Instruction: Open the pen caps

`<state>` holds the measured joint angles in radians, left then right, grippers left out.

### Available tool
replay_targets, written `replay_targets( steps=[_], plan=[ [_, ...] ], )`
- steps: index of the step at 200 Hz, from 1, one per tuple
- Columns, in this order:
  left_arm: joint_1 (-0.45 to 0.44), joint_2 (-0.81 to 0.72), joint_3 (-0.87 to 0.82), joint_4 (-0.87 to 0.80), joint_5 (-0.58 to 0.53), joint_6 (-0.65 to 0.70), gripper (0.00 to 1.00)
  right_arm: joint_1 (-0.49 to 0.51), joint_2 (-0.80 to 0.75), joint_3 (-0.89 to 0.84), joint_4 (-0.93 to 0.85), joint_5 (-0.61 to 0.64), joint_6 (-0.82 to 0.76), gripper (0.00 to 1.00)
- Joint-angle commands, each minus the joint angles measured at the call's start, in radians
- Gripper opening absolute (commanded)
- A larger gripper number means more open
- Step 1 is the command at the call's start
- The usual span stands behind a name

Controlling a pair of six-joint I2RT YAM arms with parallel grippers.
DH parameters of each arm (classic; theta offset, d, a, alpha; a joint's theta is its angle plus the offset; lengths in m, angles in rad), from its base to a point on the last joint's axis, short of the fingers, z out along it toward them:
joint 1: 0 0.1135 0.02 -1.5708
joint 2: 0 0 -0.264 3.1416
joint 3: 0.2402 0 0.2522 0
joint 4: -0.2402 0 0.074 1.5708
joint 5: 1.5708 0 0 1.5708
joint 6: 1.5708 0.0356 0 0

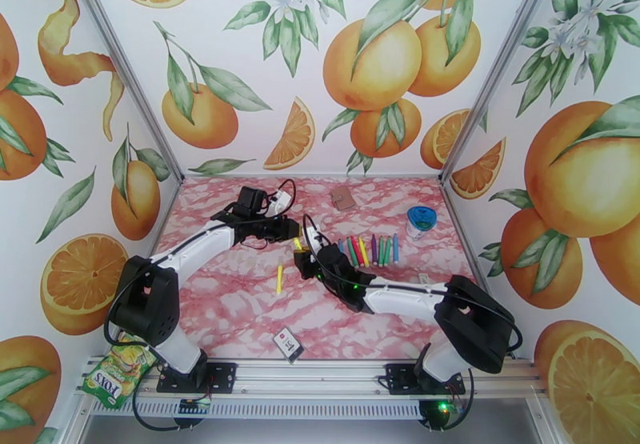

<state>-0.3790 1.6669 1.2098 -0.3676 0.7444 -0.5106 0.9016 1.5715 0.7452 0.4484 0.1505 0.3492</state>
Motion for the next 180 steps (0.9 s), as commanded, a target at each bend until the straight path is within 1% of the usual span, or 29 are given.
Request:
replay_targets(
  steps=[1, 73, 152, 165, 180],
  plan=[
    [0.115, -0.041, 0.066, 0.119, -0.212, 0.001, 0.0, 0.028, -0.017, -0.06, -0.107, 0.006, -0.019, 0.0],
    [0.144, -0.038, 0.089, 0.105, -0.249, -0.011, 0.0, 0.036, -0.026, -0.085, -0.088, 0.03, -0.029, 0.0],
    [0.184, -0.012, 0.123, 0.11, -0.248, -0.038, 0.0, 0.039, -0.046, -0.11, -0.079, 0.053, -0.042, 0.0],
    [0.19, -0.008, 0.134, 0.085, -0.239, -0.018, 0.0, 0.039, -0.047, -0.11, -0.081, 0.058, -0.042, 0.0],
    [0.193, -0.007, 0.162, 0.003, -0.258, 0.038, 0.0, 0.039, -0.048, -0.107, -0.086, 0.071, -0.039, 0.0]
  ],
)
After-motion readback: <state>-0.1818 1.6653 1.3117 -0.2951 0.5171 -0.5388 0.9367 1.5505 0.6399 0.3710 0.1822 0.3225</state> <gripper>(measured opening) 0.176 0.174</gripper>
